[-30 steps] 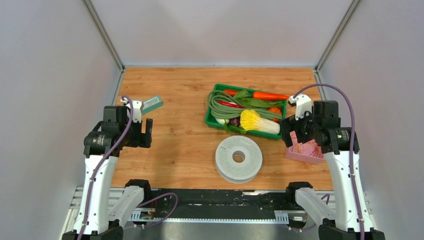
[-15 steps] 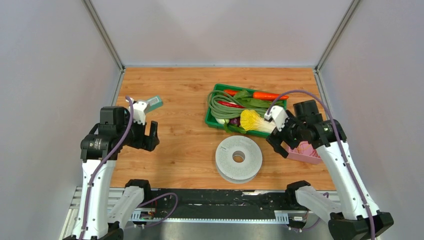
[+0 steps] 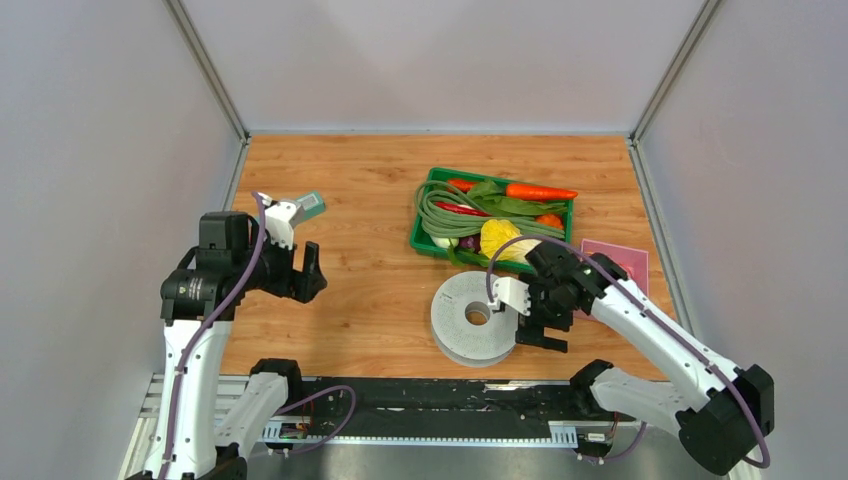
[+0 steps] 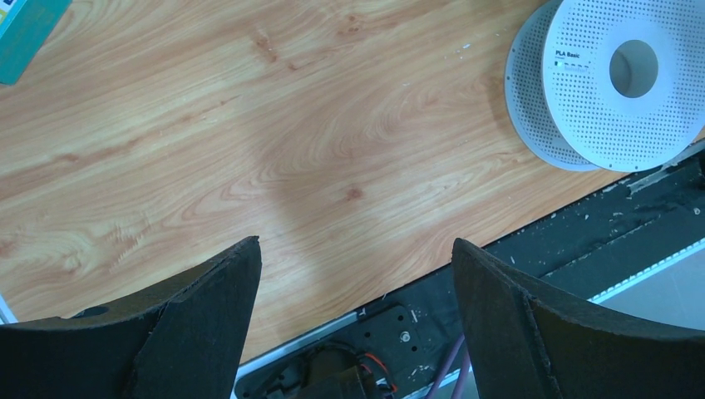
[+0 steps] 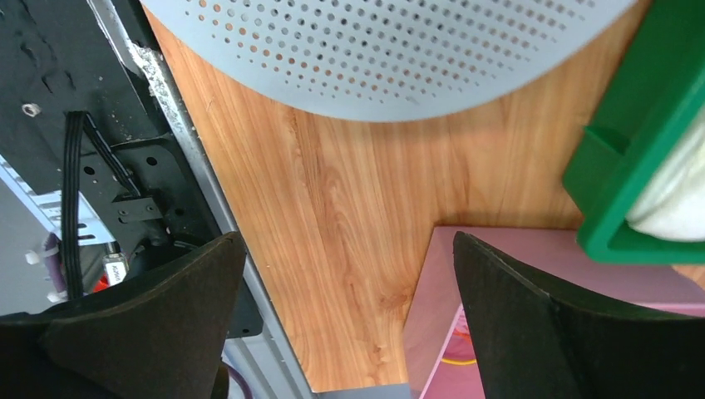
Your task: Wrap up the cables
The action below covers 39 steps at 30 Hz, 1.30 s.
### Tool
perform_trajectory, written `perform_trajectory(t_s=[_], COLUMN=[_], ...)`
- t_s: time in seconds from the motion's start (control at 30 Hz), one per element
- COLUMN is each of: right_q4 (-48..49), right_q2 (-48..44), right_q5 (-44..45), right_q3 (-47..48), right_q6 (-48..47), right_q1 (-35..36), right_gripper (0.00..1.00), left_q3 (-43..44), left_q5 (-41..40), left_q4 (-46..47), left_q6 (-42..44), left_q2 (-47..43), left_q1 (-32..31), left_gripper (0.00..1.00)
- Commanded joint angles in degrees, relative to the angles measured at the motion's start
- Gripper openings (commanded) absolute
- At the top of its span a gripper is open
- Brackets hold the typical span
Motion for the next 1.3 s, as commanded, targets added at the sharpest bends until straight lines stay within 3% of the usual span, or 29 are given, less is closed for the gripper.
perform_trajectory(t_s=[0.0, 0.43, 0.7, 0.83, 1.03, 1.17, 1.27], right_q4=[6.7, 19.6, 17.6, 10.8, 3.7, -2.0, -5.4], right_q2=[3.0, 15.7, 18.1, 14.2, 2.6, 1.1, 2.1], right_q5=[0.4, -4.3, -9.3, -10.0, -12.0, -15.8, -16.5], right_q3=[-1.9, 1.7, 10.1, 14.1, 20.8, 22.8, 21.5], right_q6=[-3.6, 0.4, 5.5, 5.3, 7.4, 4.4, 2.6], right_q1=[1.9, 5.7, 8.2, 6.9, -3.6, -20.5, -31.6], right_gripper=[1.00, 0.96, 0.96, 0.95, 0.96, 0.95, 0.87], left_q3=[1.7, 2.2, 1.5, 3.7, 9.7, 10.3, 9.8], left_q5=[2.0, 1.5, 2.0, 3.3, 6.4, 8.8, 10.9], left_q4=[1.8, 2.6, 2.9, 1.9, 1.2, 5.2, 7.4], left_q6=[0.2, -1.3, -1.8, -0.1, 2.9, 1.4, 0.0], left_q2=[0.3, 1.5, 1.7, 2.5, 5.6, 5.9, 6.6], left_q1=[0.3, 0.3, 0.3, 0.3, 0.3, 0.3, 0.3], left_gripper=[0.92, 0.92, 0.92, 0.92, 0.92, 0.92, 0.92])
